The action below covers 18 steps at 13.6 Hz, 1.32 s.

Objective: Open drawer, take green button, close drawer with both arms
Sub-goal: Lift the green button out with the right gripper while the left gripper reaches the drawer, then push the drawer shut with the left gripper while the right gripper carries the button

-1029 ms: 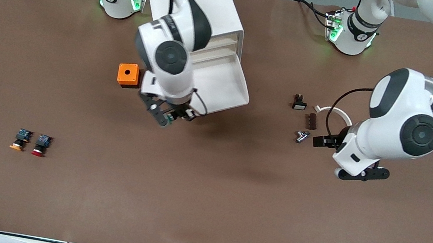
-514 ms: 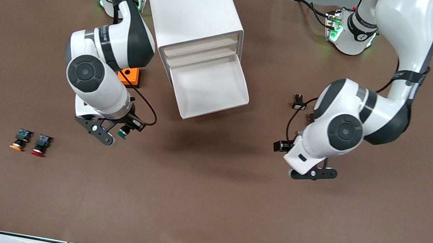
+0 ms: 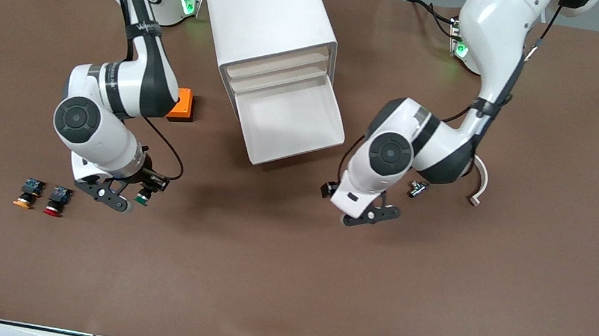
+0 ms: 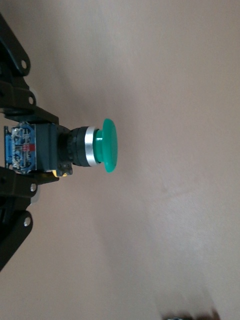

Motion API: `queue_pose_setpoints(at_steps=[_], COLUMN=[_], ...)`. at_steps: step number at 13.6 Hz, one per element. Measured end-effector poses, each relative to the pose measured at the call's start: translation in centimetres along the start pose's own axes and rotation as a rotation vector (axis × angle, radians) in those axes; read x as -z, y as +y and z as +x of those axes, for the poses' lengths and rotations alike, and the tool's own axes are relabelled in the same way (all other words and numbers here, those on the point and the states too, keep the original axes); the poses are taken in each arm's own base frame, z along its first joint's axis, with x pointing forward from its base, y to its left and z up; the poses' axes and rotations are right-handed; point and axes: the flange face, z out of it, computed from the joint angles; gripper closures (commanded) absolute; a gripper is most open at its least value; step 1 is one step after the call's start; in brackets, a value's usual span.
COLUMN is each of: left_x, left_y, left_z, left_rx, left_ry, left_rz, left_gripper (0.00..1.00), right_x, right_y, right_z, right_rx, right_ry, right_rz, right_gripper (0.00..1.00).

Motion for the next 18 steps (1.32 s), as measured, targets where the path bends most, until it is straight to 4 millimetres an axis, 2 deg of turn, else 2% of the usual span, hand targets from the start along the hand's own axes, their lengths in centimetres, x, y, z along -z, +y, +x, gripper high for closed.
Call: queue_pose_setpoints(at_steps=[2,5,8,11,13,18], left_x=[-2.6,-5.2,-6.1,-6.6,-7.1,-8.6], left_y=[1.8,4.1,5.8,7.2,8.0,9.4], left_z=[-1.5,-4.4,-7.7,-10.8,-13.1,-18.0], left_rx=[-0.002,-0.012,0.02,0.087,0.128,0.171], left_ry=[0.021,-0.002,-0.039,-0.054,-0.072,-0.172], left_rz=[-0.026,-0.086,-0.098,-0.089,-0.084,-0.084], left_gripper=[0.0,0.0,0.0,0.0,0.0,0.0], right_x=[-1.8,-2.9,-4.4,-7.1,-8.8,-10.3], right_y=[3.2,8.3,13.5,16.7,17.7,16.9], right_z=[1.2,3.2,5.5,6.7,7.2,8.4], right_rx=[0.04,0.085,0.117,0.114,0.114,0.122], right_ry=[0.008,0.001,0.016,0.027,0.036,0.048], right_rz=[0.001,-0.004,-0.004,-0.01,-0.013,-0.013], right_gripper=[0.99,0.99,0.99,0.99,0.99,0.99])
